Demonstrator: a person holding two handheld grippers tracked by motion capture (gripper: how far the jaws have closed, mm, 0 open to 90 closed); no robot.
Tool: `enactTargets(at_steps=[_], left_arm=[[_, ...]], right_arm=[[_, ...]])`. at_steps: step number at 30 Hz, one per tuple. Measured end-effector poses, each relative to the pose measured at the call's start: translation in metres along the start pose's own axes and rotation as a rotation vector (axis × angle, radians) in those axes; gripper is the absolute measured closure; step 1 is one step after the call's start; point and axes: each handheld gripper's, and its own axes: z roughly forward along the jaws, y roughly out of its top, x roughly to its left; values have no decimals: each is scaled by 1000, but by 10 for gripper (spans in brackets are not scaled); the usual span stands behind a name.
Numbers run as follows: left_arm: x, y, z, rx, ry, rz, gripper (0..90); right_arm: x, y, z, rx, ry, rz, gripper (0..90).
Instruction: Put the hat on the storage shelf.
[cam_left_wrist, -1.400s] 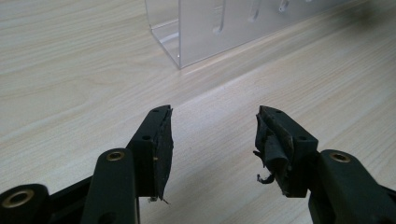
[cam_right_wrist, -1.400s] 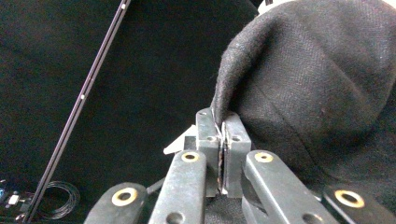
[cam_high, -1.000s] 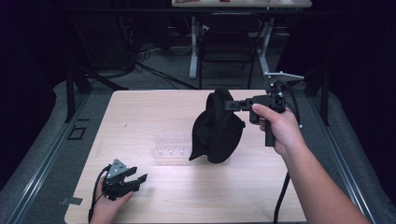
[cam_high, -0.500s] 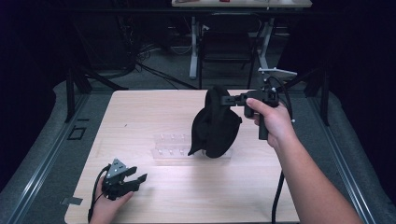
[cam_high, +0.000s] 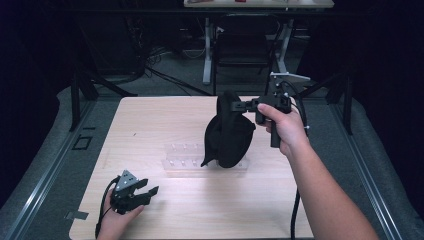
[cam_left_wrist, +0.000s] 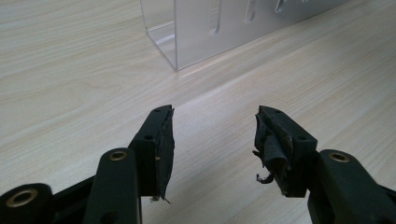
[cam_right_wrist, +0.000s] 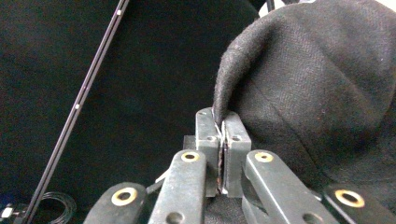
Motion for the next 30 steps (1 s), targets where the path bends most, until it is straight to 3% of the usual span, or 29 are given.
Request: enactTargets(at_steps=[7,16,26,30], left_arm=[[-3,2,0,-15,-14,-2,475],[-3,5,-2,-50,-32,-28,474],[-14,23,-11,-100,-82,-20,473],[-18,29,-12,-100,-85,6,473]], right_arm=[[2,-1,14,16,32,3,882],[-3,-2,27,-10,104,55,881],[1,-4,38,-4,107,56,882],[5,-3,44,7,101,49,882]])
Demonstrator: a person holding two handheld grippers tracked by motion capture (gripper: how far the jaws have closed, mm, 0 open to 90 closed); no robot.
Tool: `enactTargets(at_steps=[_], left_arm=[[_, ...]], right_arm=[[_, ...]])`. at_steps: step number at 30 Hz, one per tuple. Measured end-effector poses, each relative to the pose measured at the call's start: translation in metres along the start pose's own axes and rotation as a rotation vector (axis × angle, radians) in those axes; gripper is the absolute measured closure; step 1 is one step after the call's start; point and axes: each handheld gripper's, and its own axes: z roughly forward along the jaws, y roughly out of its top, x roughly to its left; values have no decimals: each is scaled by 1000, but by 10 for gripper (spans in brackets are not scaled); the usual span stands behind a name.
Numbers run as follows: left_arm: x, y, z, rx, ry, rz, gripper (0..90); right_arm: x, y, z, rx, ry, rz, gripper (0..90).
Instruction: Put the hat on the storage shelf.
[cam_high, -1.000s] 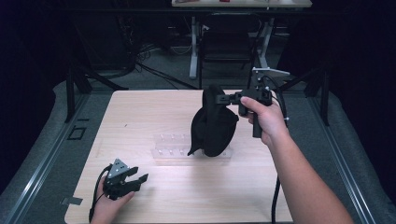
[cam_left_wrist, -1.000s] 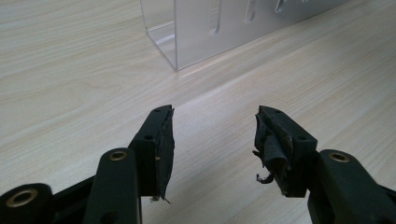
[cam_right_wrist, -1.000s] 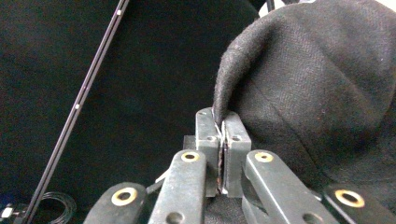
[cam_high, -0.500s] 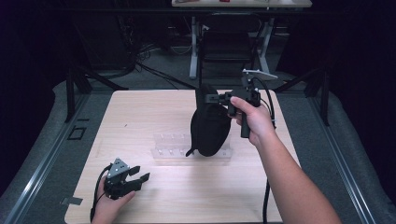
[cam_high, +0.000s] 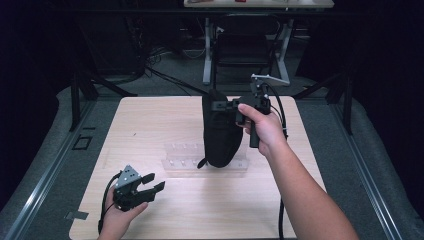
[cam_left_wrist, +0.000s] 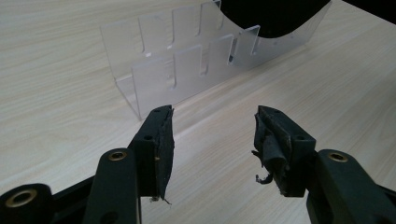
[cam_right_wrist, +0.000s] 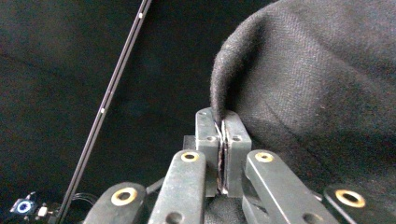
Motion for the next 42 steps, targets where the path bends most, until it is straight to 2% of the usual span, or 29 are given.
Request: enactTargets(at_steps=[5,11,13,17,25,35,42], left_arm=[[-3,14,4,-6,-3,27,519],[-7,30,10,-25,-10,31,548],[-9,33,13,-41,-23,21,549],[-15,41,19,-44,-47,29,548],[-31,57,30,-45,-85,62,546],[-47,68,43,-34,-122,107,565],[-53,73,52,-33,-138,93,611]], right_arm=[[2,0,10,6,1,-5,882],[2,0,18,16,5,-5,882],[3,0,19,18,3,-7,882],[2,0,22,22,3,-7,882],[4,1,29,26,-1,-11,882],[6,2,31,26,-5,-14,880],[7,1,30,23,-10,-16,879]])
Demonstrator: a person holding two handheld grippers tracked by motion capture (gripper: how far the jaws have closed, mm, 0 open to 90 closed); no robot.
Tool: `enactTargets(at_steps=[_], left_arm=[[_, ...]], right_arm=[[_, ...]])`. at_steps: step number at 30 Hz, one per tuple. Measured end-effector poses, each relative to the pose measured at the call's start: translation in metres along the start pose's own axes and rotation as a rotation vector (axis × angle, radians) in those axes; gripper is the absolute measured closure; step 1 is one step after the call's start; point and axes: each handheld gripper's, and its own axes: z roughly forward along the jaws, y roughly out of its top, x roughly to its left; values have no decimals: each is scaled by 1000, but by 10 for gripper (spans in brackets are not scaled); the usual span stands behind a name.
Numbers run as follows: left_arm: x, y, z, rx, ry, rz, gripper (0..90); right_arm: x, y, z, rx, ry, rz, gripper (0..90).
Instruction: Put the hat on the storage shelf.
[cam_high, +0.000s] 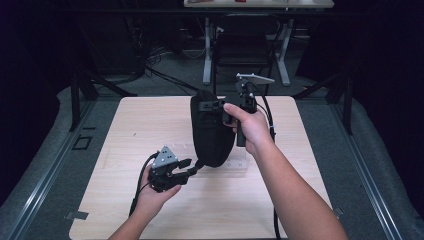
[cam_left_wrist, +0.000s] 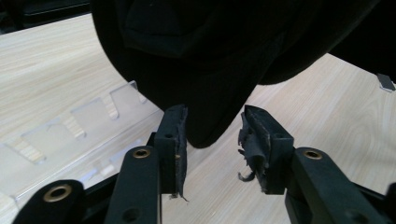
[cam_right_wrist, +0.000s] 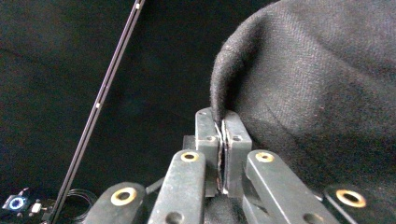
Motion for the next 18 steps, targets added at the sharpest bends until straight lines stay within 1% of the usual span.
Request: enactTargets(at_steps=[2,7,11,14,18], left_arm=[[-2,2,3,4,-2,16,644],[-6,4,9,30,17,48,765],[-9,4,11,39,45,88,803],[-10,4,10,41,54,100,816],[-10,4,11,42,62,112,824]], right_arm=[[0,0,0,-1,0,0,879],[0,0,0,0,1,-2,878],[1,-1,-1,0,1,-2,875],[1,-1,-1,0,5,-1,861],[3,-1,-1,-4,25,-5,825]])
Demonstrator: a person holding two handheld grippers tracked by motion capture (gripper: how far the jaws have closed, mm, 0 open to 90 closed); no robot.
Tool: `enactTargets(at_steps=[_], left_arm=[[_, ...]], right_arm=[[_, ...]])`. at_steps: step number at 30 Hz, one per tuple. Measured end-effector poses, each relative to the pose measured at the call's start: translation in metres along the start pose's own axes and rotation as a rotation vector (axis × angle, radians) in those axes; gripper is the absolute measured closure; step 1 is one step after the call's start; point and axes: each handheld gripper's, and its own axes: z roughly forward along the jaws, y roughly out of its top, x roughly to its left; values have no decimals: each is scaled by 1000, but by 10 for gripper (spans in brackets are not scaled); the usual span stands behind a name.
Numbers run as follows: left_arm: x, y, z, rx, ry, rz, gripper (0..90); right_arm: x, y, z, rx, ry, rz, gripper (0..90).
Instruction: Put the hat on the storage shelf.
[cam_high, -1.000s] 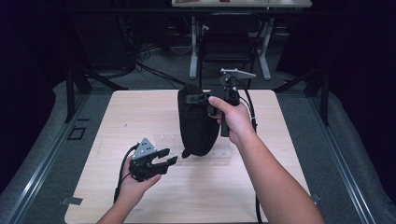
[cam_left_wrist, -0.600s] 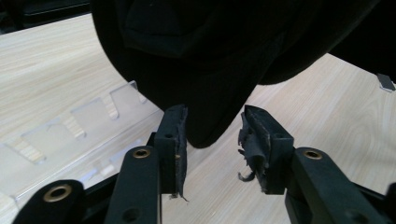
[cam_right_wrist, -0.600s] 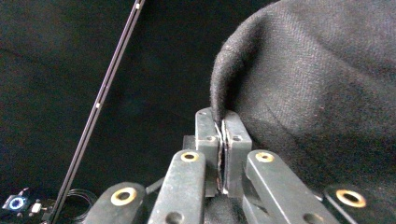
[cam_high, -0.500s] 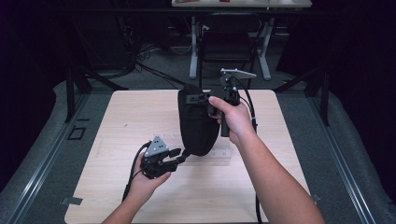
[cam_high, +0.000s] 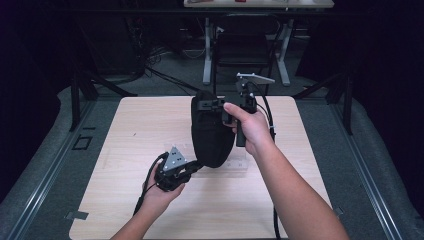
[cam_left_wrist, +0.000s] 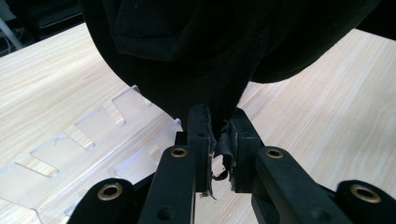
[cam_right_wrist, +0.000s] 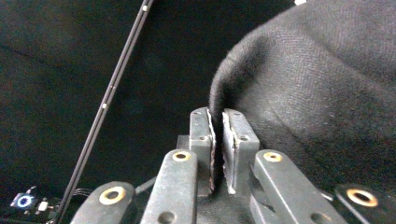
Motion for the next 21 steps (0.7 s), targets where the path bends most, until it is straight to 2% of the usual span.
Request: enactTargets(at_steps=[4,7,13,21], left_arm=[[0,0,-1,7,17,14,836],[0,-1,-2,20,39,30,848],[6,-6,0,38,44,11,849],[7,-14,4,59,47,24,849]], right_arm=[[4,0,-2,-15,16,-5,822],[5,1,-7,-20,3,-16,824],[4,3,-17,-38,3,-12,825],[1,3,-27,-48,2,-11,812]])
